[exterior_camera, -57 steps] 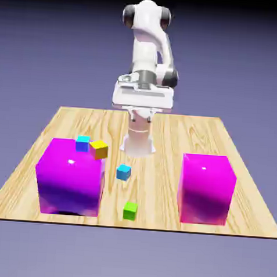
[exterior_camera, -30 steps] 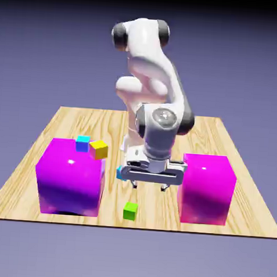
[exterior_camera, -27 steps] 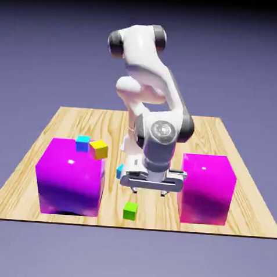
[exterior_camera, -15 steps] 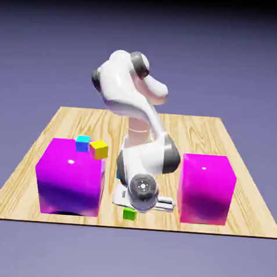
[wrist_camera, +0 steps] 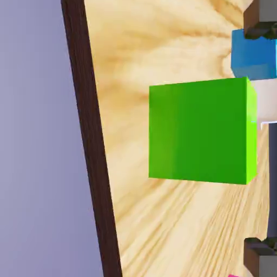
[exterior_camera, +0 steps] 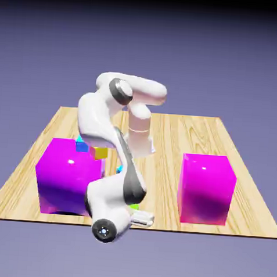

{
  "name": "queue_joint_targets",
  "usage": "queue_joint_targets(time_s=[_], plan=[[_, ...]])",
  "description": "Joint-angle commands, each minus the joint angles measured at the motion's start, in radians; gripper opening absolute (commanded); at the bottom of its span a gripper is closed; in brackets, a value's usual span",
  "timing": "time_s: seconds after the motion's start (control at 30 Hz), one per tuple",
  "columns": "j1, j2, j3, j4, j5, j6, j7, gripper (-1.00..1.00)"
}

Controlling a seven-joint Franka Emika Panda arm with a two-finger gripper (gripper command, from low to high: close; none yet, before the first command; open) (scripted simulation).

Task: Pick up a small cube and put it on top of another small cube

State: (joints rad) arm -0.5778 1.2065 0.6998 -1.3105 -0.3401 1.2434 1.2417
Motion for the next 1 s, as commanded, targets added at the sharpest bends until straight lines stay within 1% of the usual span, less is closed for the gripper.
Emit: queue_joint_targets(time_s=[0.0,0.07,0.1,0.13,0.37,0.97], plan=[[0.004,-0.018,-0.026,-0.036,0.018,0.031,-0.010,0.00],[0.008,-0.040,-0.059,-0.082,0.040,0.069,-0.022,0.00],[0.008,-0.040,-0.059,-0.082,0.040,0.069,-0.022,-1.00],[0.008,-0.040,-0.059,-0.082,0.040,0.069,-0.022,-1.00],[-0.017,0.084,0.124,0.172,-0.084,-0.145,0.047,-1.00],[0.342,-0.555,-0.384,-0.232,-0.174,-0.130,-0.640,-1.00]])
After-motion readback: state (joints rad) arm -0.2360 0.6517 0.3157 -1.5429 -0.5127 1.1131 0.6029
